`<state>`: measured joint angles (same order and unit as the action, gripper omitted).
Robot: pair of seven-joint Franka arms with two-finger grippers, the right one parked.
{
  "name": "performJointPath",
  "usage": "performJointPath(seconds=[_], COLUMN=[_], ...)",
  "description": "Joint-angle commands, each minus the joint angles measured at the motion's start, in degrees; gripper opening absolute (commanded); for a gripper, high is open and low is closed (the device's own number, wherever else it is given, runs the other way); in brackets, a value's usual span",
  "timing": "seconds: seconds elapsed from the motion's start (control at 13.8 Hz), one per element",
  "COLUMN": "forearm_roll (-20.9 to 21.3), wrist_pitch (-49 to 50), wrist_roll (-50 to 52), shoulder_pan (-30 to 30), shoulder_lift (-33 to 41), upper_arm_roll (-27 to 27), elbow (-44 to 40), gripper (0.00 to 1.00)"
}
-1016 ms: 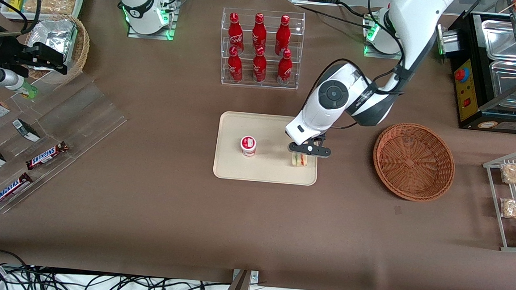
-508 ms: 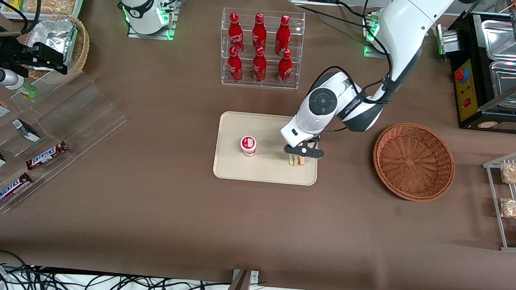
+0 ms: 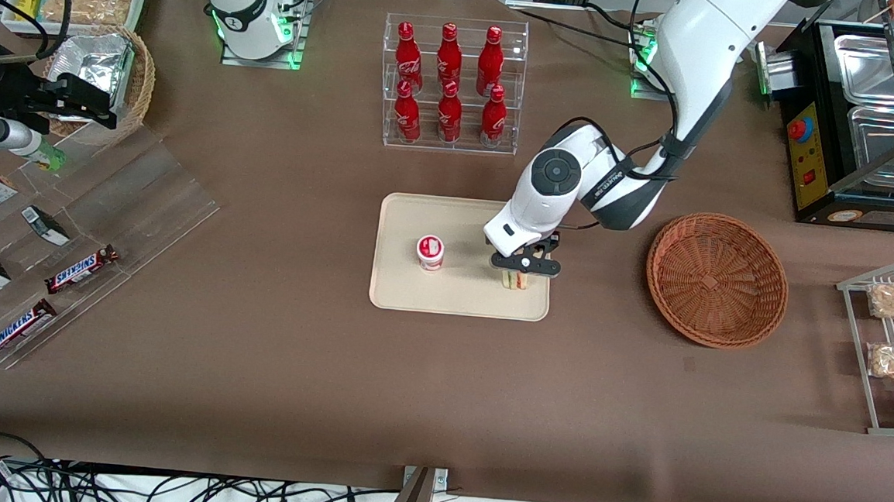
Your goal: Place sandwich from basket to tray
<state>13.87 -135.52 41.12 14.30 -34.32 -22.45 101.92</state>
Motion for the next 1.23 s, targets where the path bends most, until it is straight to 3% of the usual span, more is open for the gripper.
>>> performJointPath(seconds=[0.0,0.51,0.73,1.16], forearm_roll=[1.07,-2.36,-6.83,-9.39], wrist_pitch=[5.33,20.54,25.37,30.91], wrist_roll=[2.13,6.61,5.65,-4.71], shoulder_pan=[-0.94,-8.31,-12.45,-18.51], shoulder_lift=[4.95,16.81,22.8,24.22], upper_arm_roll=[0.21,0.12,0.12,0.3], elbow=[-2.59,-10.07,-10.07,-10.6], gripper=[1.0,1.0,1.0,1.0])
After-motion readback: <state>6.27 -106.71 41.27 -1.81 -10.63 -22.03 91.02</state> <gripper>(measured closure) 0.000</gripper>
